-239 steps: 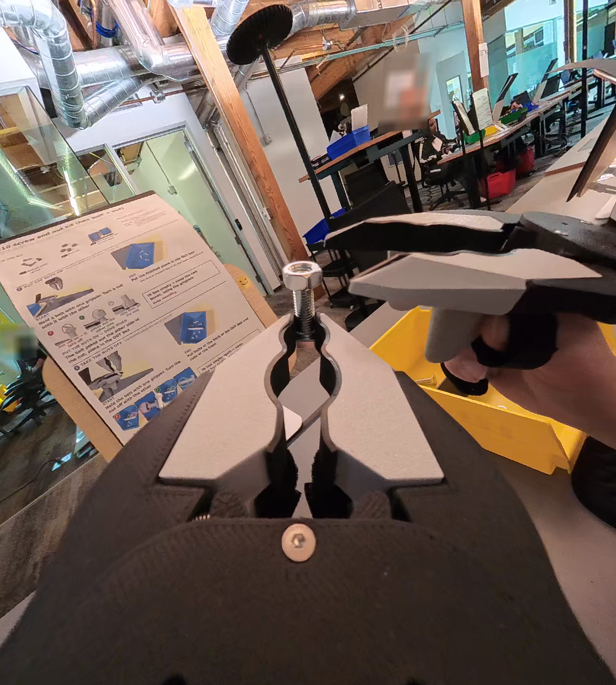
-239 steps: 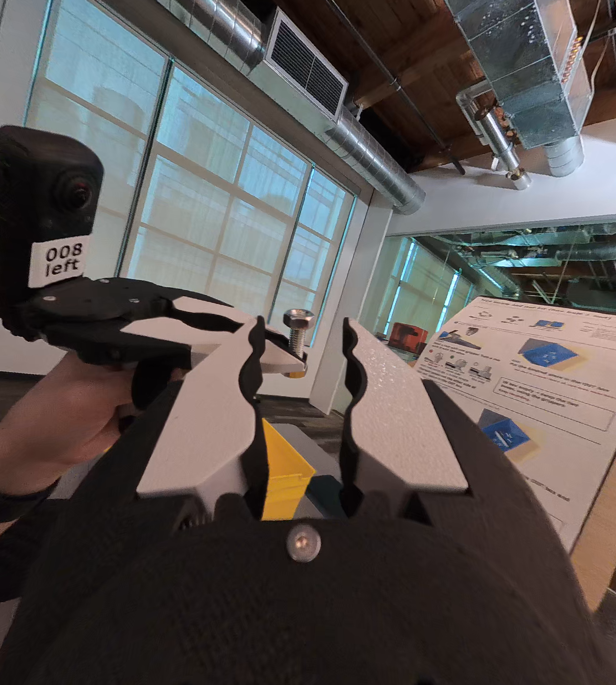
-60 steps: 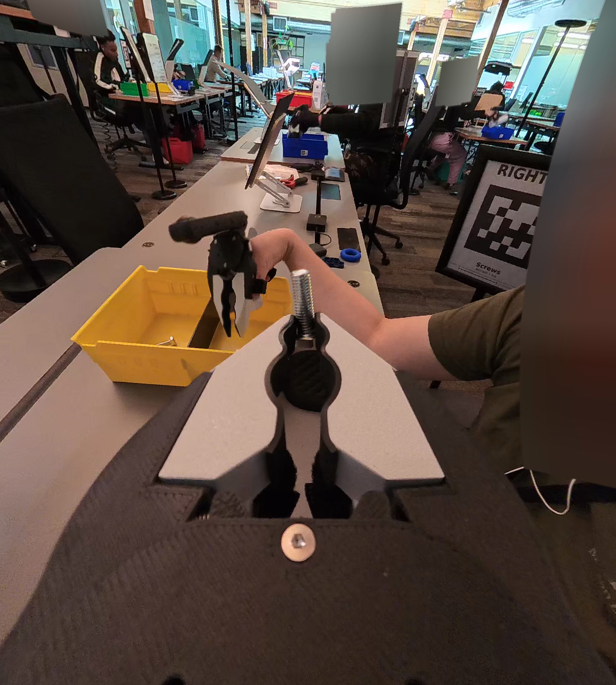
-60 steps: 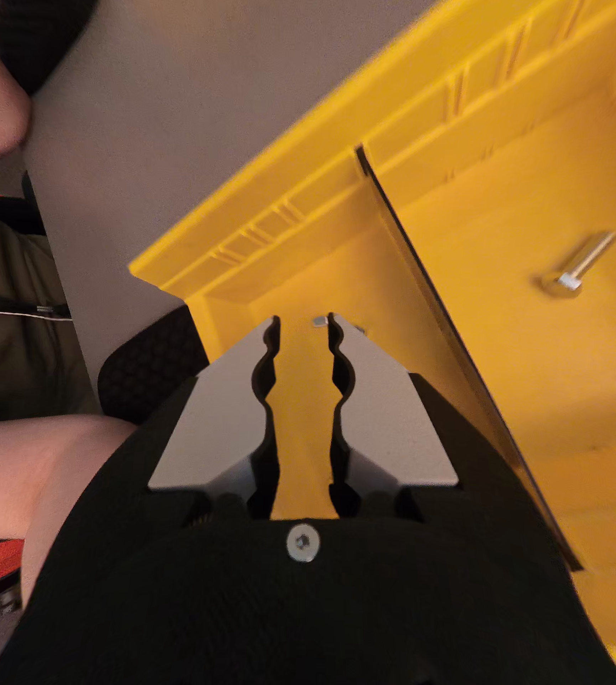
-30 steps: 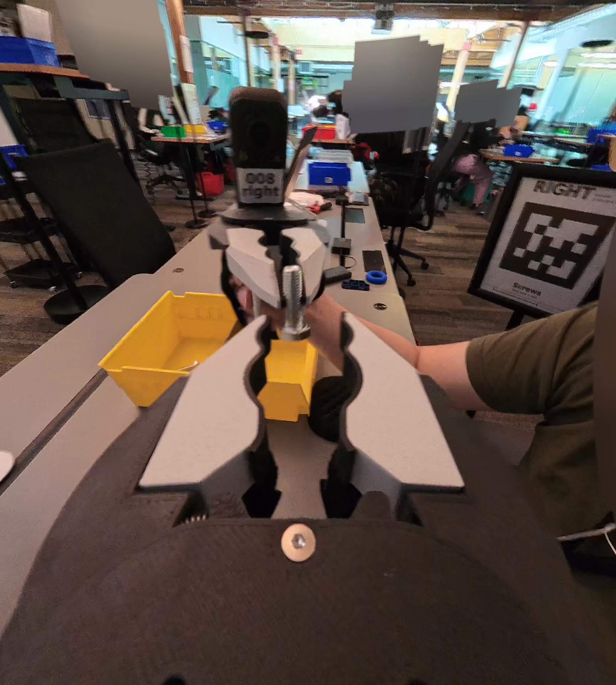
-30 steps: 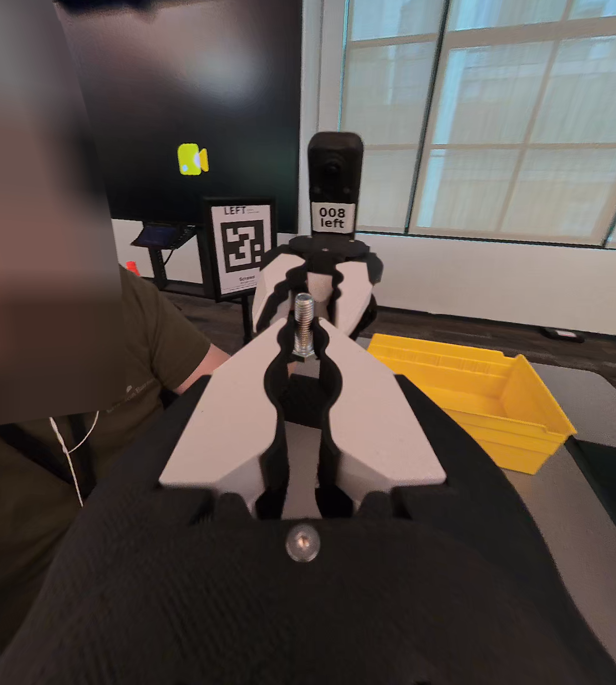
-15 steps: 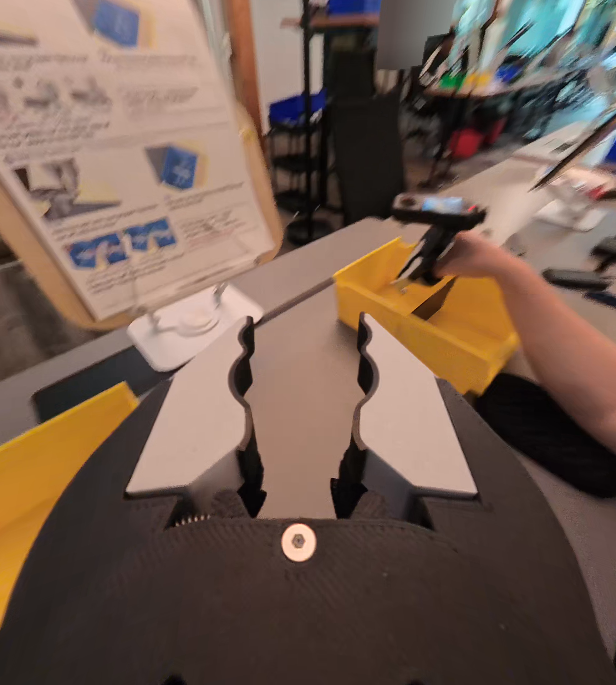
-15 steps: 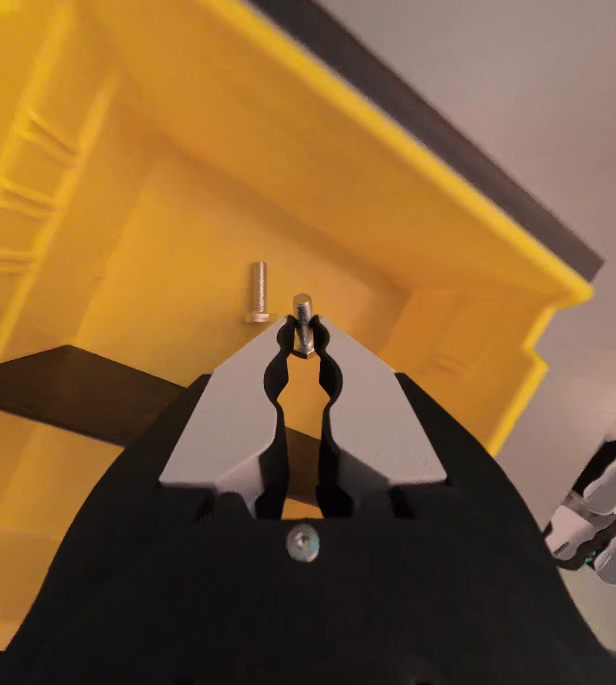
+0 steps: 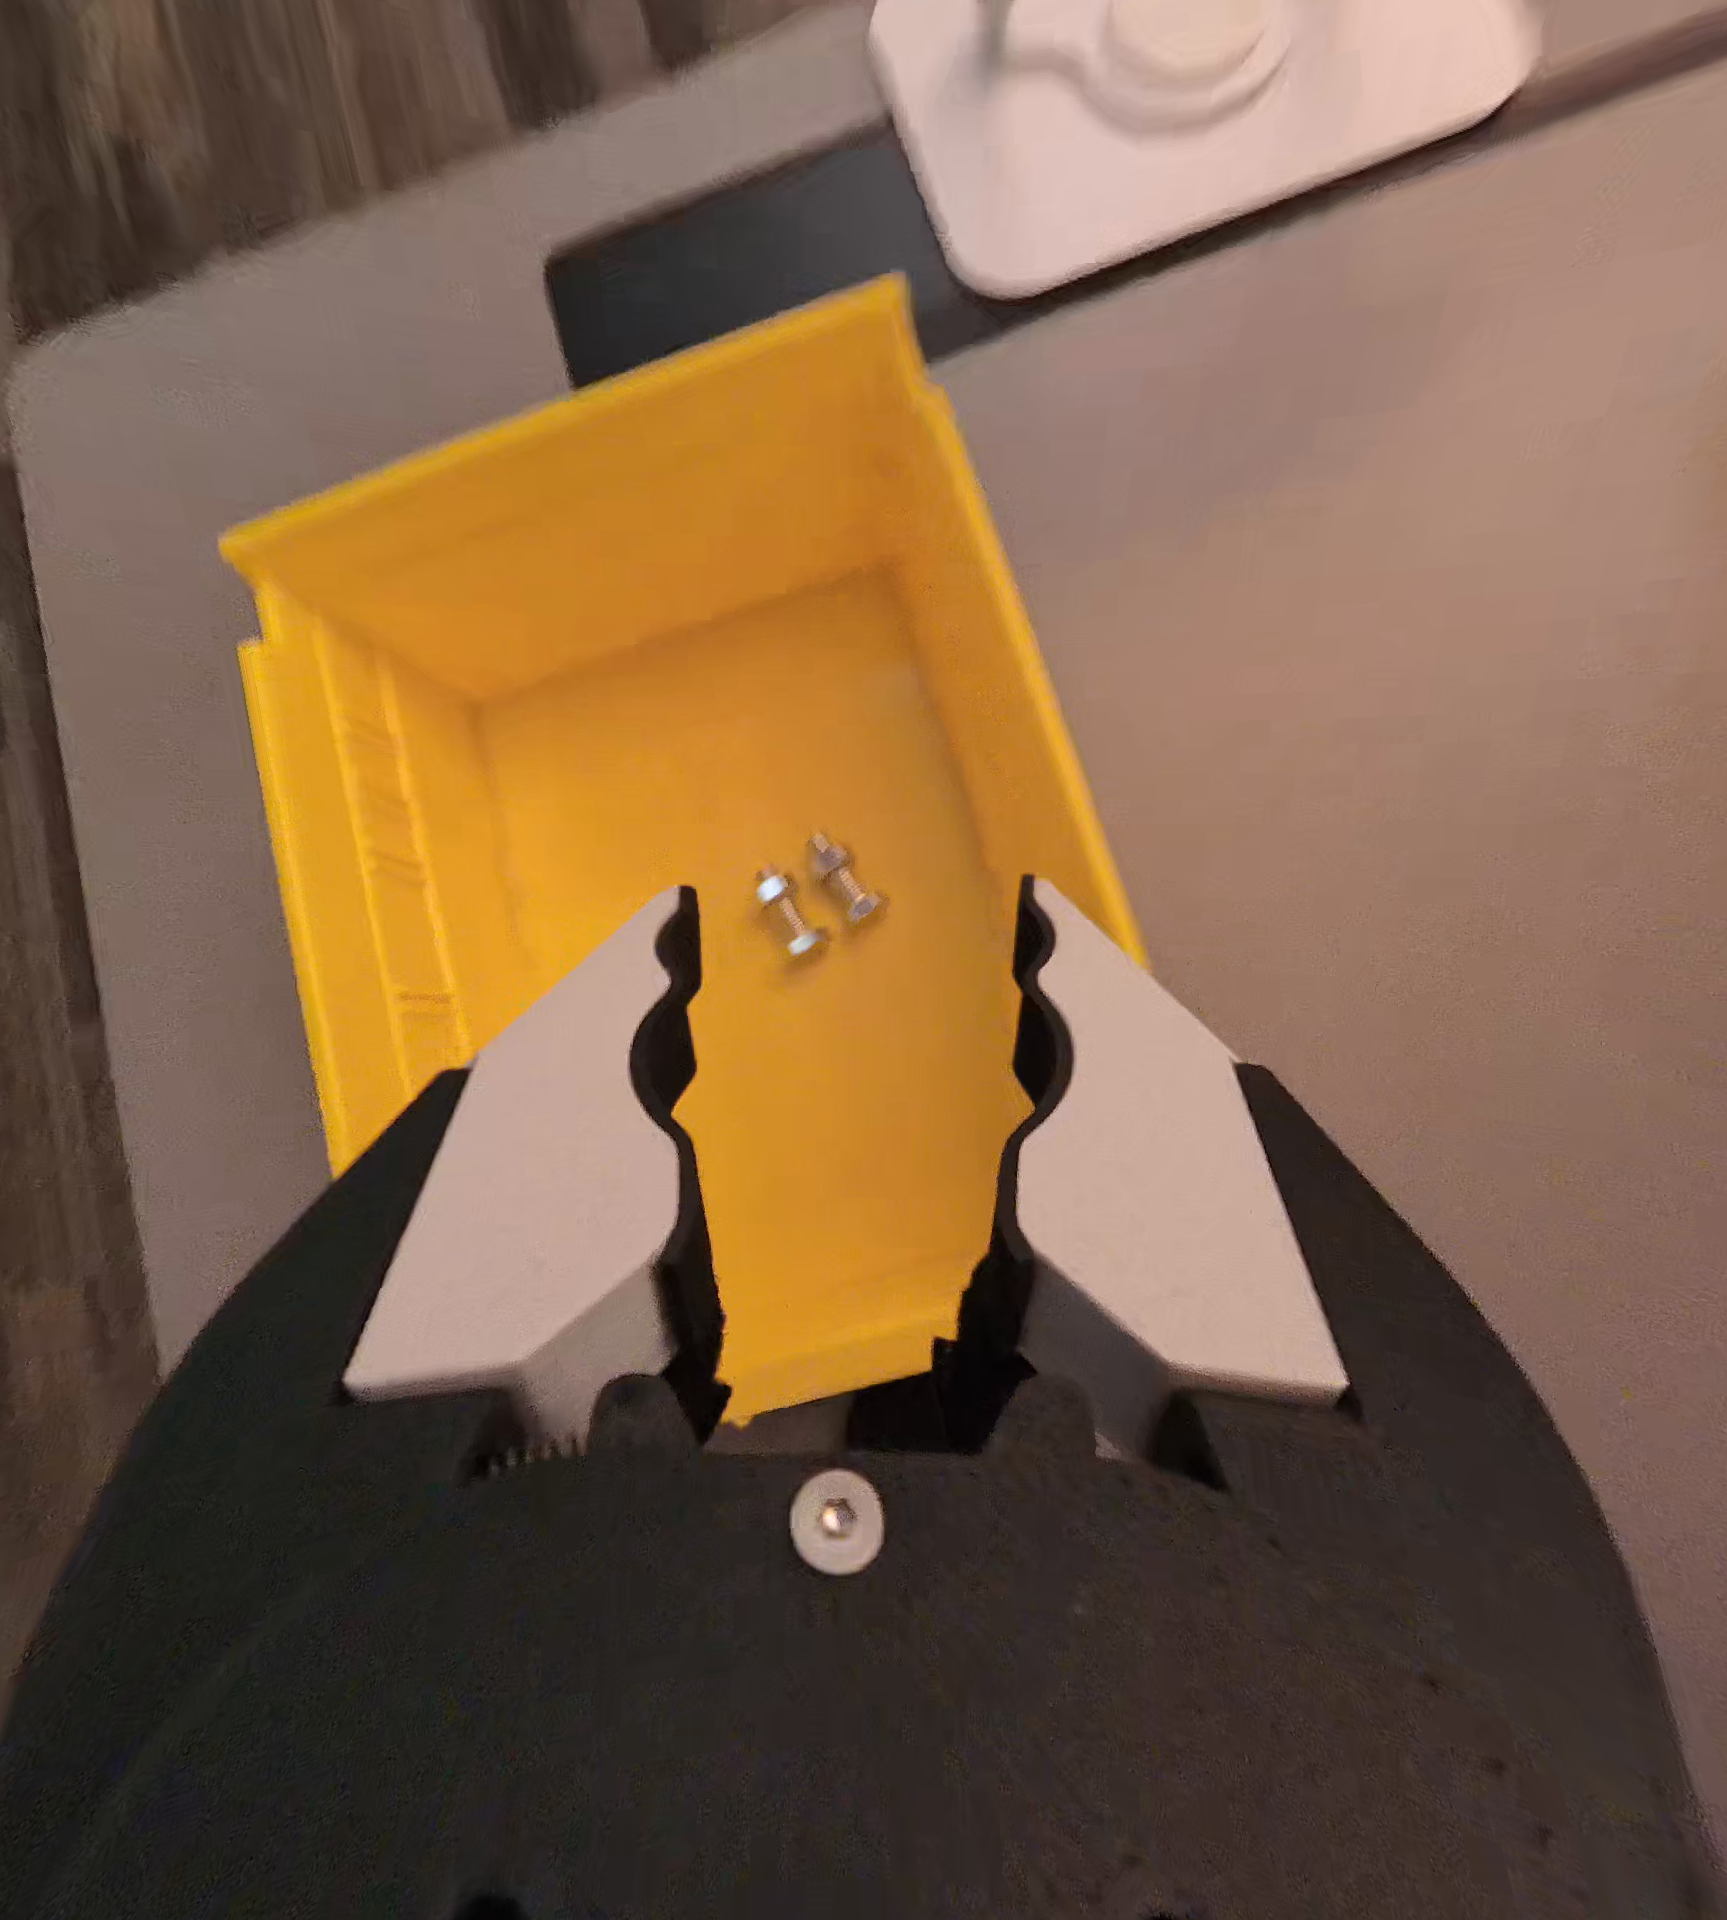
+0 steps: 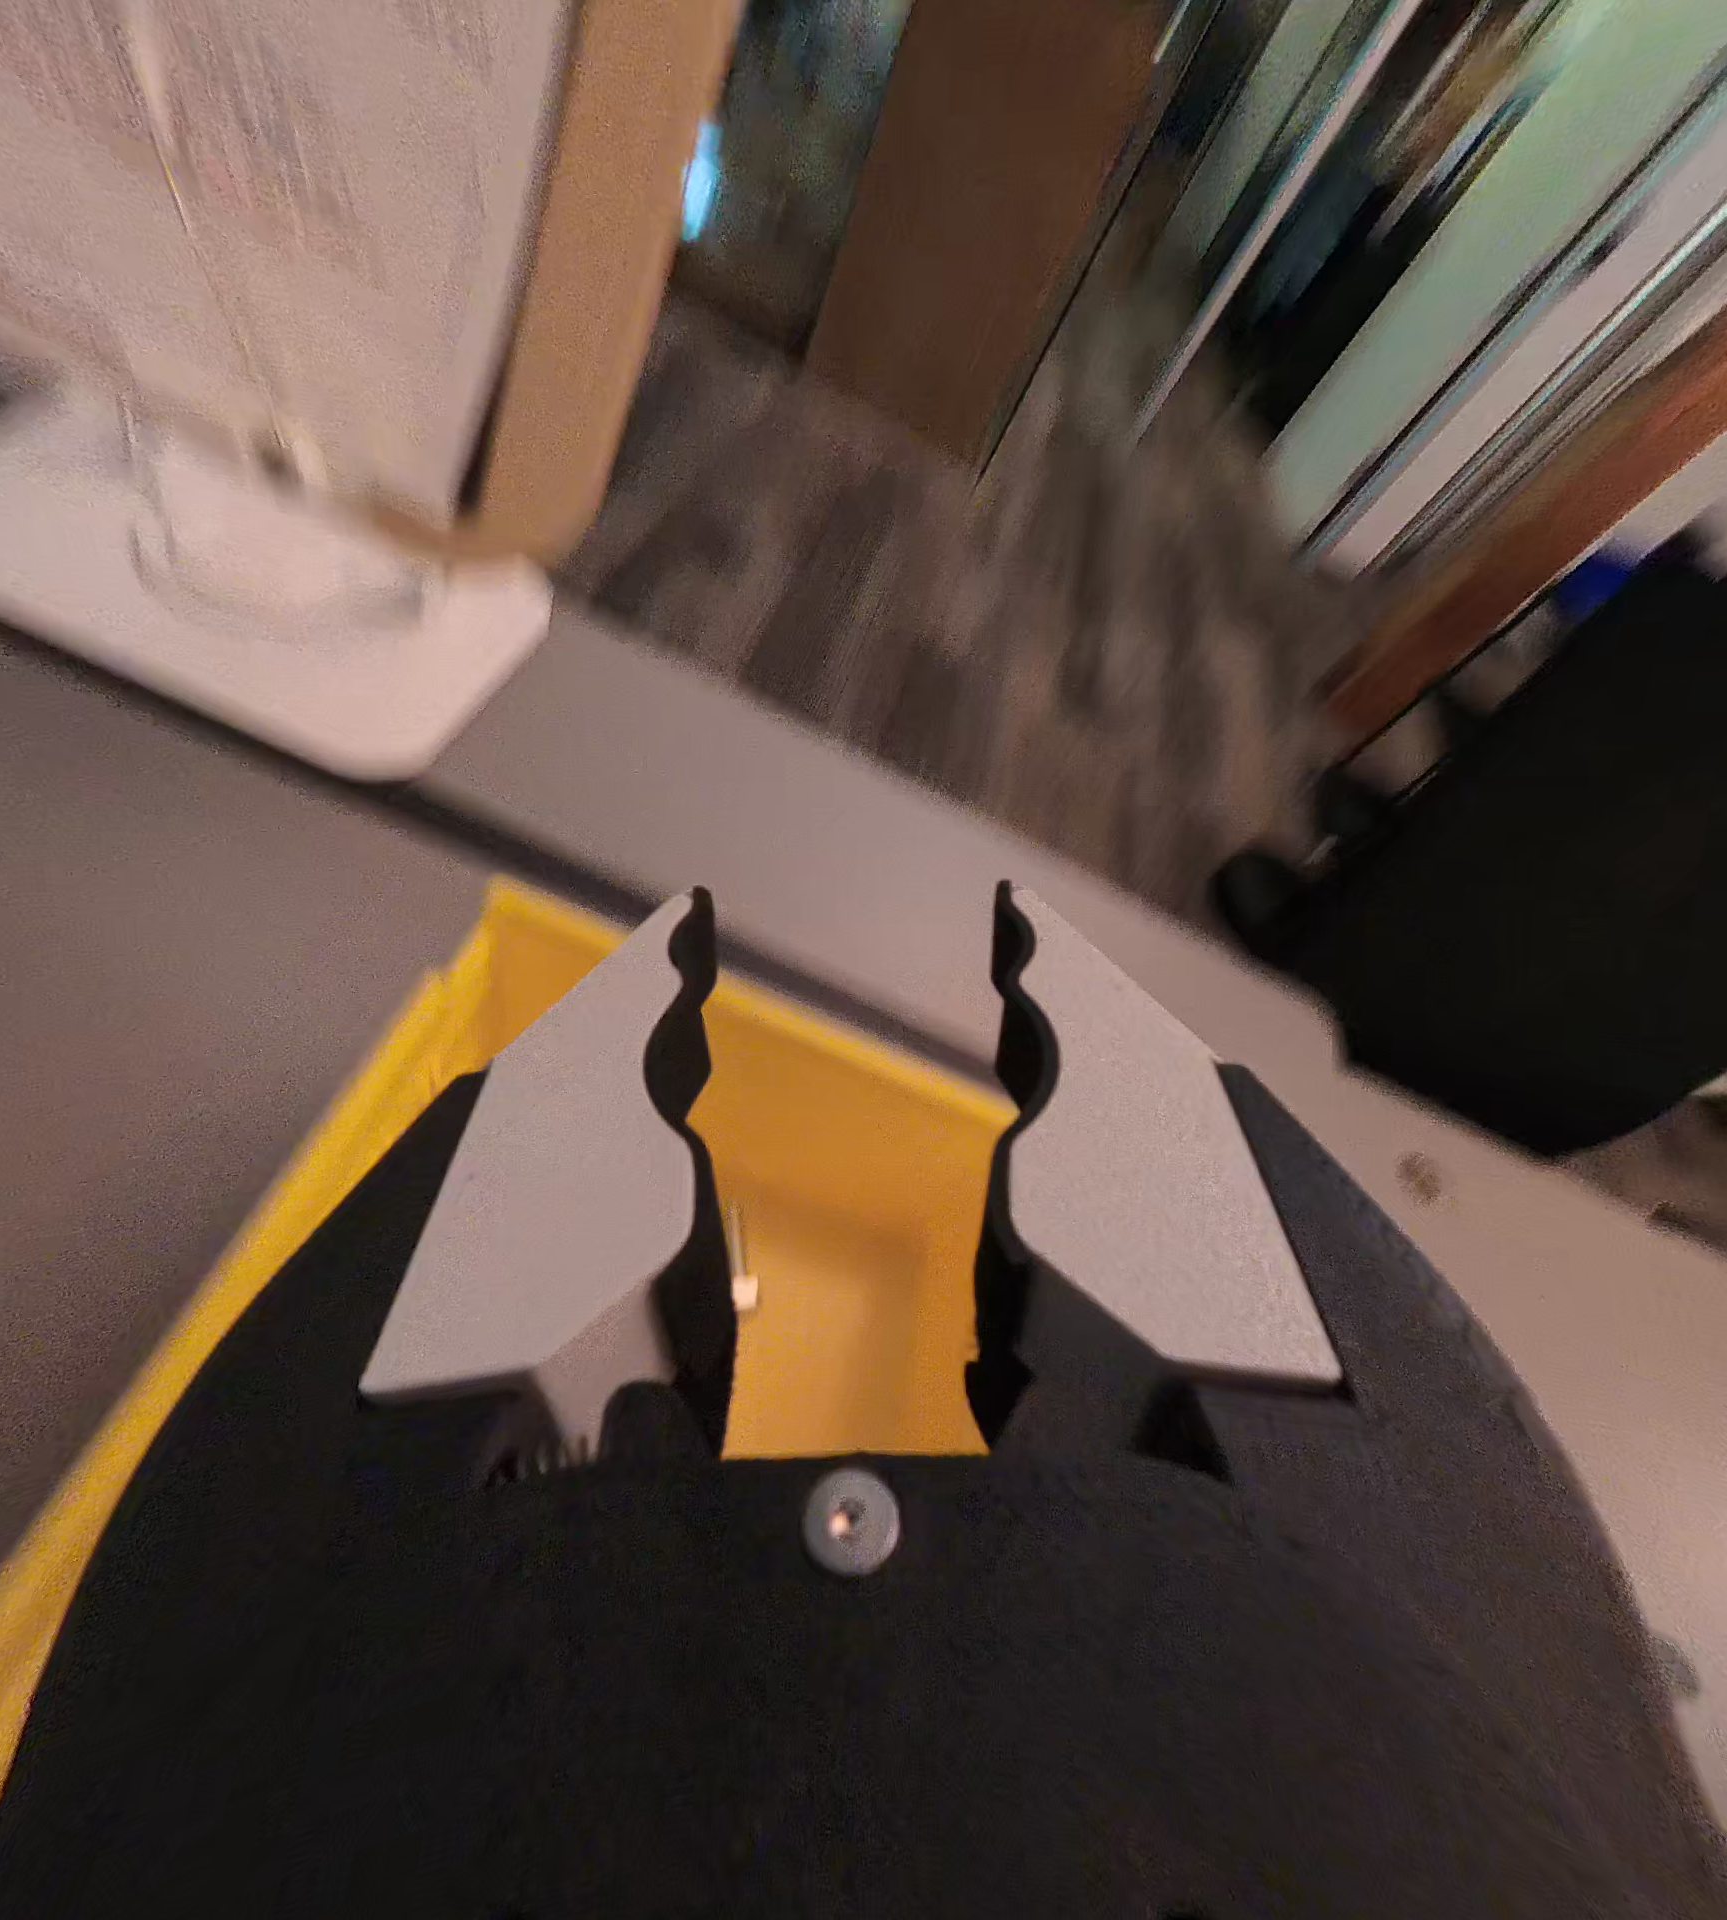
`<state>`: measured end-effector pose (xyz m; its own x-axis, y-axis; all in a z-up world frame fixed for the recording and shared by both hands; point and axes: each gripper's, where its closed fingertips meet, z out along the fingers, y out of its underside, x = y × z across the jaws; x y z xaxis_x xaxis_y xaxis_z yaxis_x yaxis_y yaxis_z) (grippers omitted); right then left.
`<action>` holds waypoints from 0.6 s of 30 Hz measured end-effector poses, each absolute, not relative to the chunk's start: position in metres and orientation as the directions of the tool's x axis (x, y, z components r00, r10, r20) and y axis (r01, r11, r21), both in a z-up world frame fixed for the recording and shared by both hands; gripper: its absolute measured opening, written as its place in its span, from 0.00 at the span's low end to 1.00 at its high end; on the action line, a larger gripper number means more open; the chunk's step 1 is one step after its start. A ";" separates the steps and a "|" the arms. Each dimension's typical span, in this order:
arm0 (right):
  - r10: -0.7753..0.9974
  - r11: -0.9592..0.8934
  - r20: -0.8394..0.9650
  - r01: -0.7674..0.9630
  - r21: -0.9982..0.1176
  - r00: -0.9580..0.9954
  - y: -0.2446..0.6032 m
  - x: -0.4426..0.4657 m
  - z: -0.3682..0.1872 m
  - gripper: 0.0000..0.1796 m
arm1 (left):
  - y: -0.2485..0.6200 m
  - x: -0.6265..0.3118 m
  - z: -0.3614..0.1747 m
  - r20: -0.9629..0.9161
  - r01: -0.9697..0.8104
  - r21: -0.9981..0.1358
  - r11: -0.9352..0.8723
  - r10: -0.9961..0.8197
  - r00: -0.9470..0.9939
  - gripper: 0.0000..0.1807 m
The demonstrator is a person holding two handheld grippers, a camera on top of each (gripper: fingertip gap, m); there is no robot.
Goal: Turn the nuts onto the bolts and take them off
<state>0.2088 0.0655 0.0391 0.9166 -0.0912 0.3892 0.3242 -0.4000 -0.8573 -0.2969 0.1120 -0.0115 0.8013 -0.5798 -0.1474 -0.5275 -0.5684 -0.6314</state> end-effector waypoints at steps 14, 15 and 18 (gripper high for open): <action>-0.309 -0.175 0.551 0.524 -0.834 0.775 0.051 0.102 0.110 0.27 | 0.148 -0.330 -0.135 0.000 -0.399 -0.324 -0.858 -0.422 0.907 0.27; -0.301 -0.182 0.552 0.522 -0.834 0.777 0.052 0.101 0.109 0.27 | 0.147 -0.331 -0.139 0.002 -0.404 -0.307 -0.862 -0.425 0.905 0.27; -0.293 -0.180 0.555 0.526 -0.831 0.778 0.052 0.099 0.109 0.27 | 0.148 -0.331 -0.144 -0.013 -0.413 -0.293 -0.862 -0.428 0.904 0.26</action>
<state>0.0991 0.0515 0.1088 0.7784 -0.2927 0.5554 0.5257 -0.1797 -0.8315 -0.3311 0.1477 -0.1436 0.9036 -0.4283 -0.0126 -0.4128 -0.8624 -0.2930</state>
